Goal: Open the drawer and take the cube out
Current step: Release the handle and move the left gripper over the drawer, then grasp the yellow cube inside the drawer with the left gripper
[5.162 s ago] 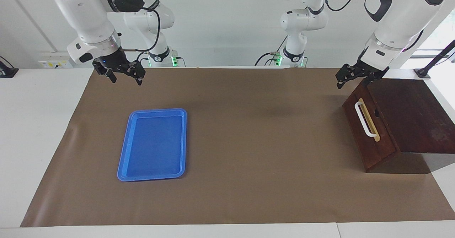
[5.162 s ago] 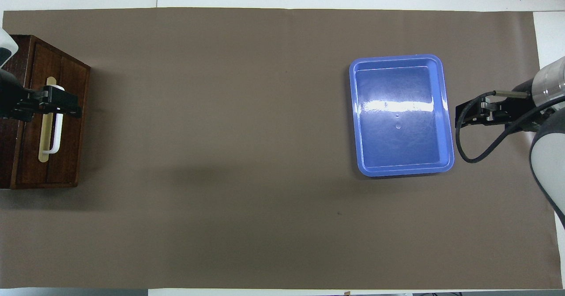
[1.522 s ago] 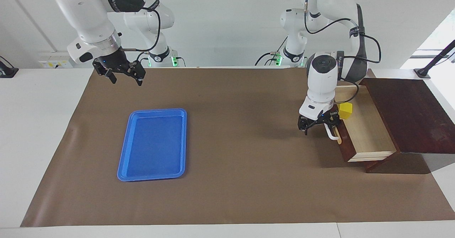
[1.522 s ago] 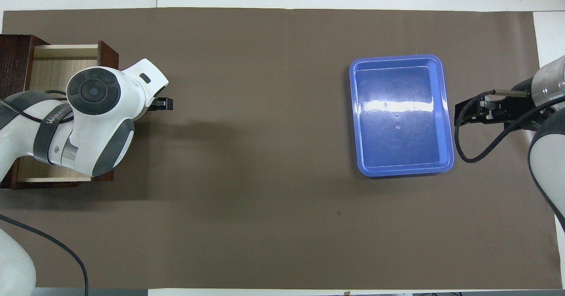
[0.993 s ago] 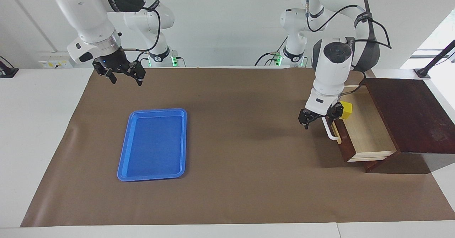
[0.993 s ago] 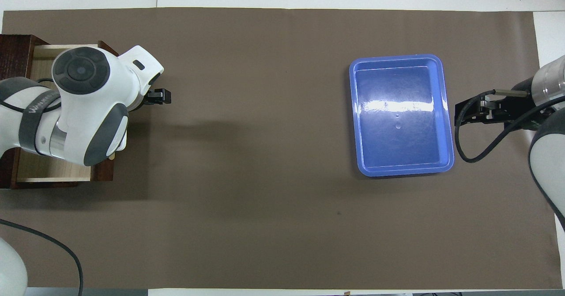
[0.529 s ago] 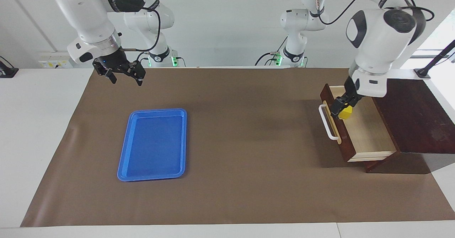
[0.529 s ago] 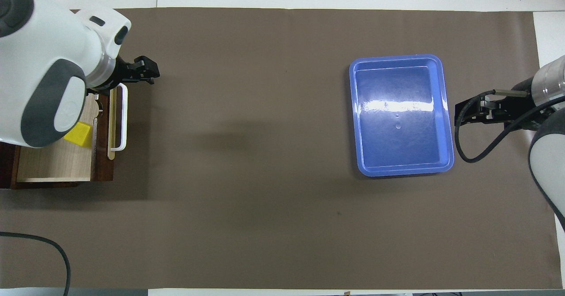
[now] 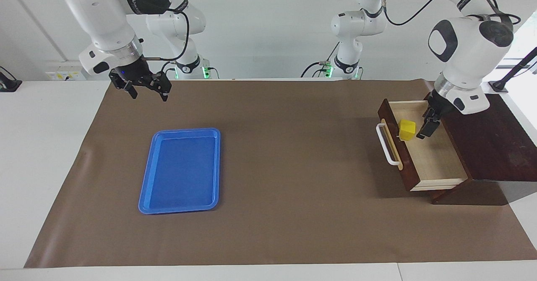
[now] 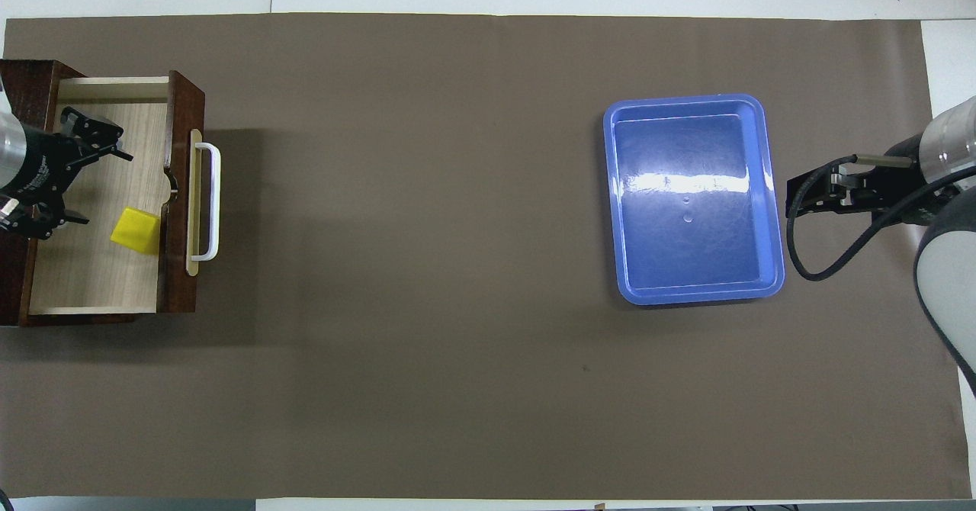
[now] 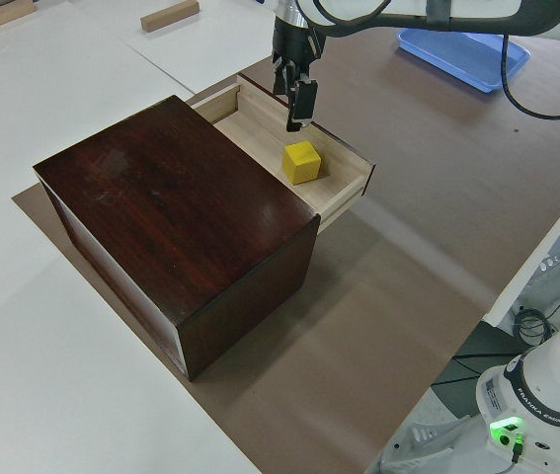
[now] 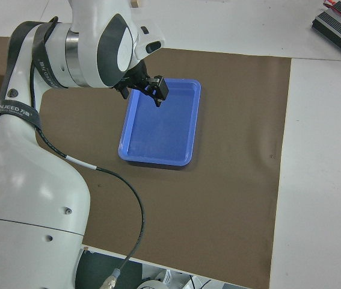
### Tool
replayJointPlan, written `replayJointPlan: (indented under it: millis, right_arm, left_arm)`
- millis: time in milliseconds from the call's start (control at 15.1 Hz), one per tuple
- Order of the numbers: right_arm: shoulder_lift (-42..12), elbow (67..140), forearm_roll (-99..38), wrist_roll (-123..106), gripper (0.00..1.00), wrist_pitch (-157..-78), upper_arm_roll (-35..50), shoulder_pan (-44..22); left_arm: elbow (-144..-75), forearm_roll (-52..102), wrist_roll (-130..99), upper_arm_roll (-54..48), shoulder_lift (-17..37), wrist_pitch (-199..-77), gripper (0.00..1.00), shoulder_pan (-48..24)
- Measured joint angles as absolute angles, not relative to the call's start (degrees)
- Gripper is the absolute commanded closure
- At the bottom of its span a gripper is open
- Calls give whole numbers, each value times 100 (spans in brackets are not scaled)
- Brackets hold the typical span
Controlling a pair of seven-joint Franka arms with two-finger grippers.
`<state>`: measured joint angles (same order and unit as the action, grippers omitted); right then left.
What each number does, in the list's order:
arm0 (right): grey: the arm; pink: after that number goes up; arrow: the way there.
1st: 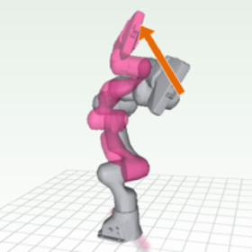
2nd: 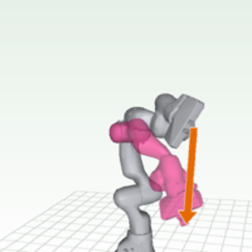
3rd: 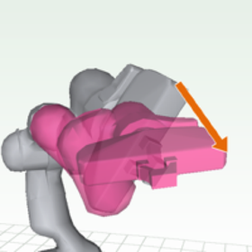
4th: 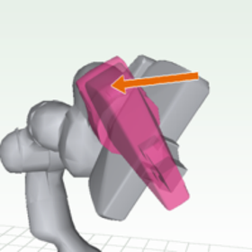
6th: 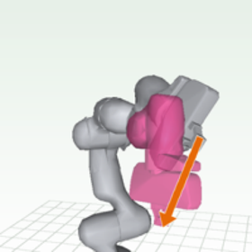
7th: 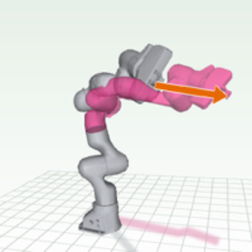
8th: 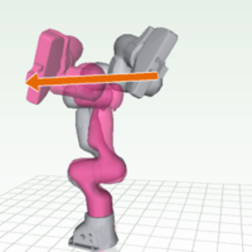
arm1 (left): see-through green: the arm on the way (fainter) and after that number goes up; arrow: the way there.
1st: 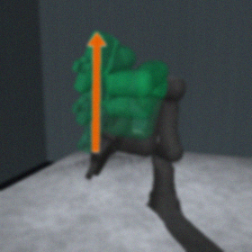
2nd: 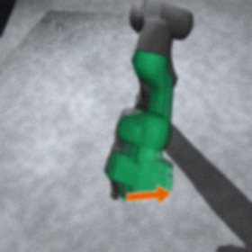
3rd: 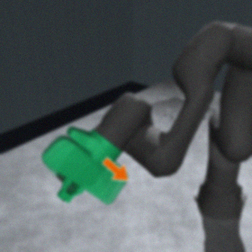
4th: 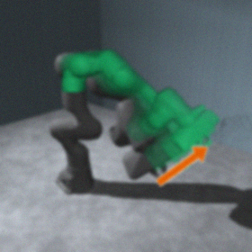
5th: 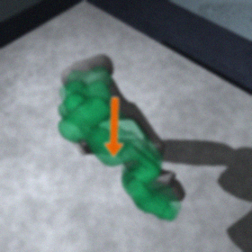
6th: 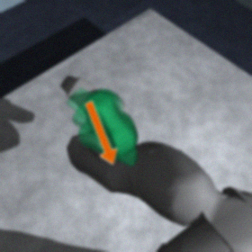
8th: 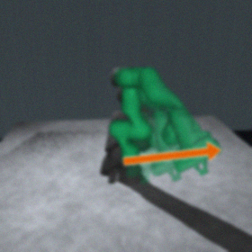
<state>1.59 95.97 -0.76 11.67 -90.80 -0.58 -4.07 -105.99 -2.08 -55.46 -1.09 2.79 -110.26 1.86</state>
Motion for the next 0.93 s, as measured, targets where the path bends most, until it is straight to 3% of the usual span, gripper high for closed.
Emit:
replayJointPlan:
  millis: [662, 794, 926]
  right_arm:
    - [159, 9597, -76, 1167, 1, -9080, -73, -401]
    - [159, 9597, -76, 1167, 1, -9080, -74, -401]
    - [159, 9597, -76, 1167, 1, -9080, -74, -401]
  left_arm:
    - [-11632, -207, -5771, -131, 186, -11912, 0, 344]
    - [-11667, -207, -5799, -127, 185, -11948, 28, 346]
    - [-11668, -207, -5813, -134, 182, -11947, 69, 345]
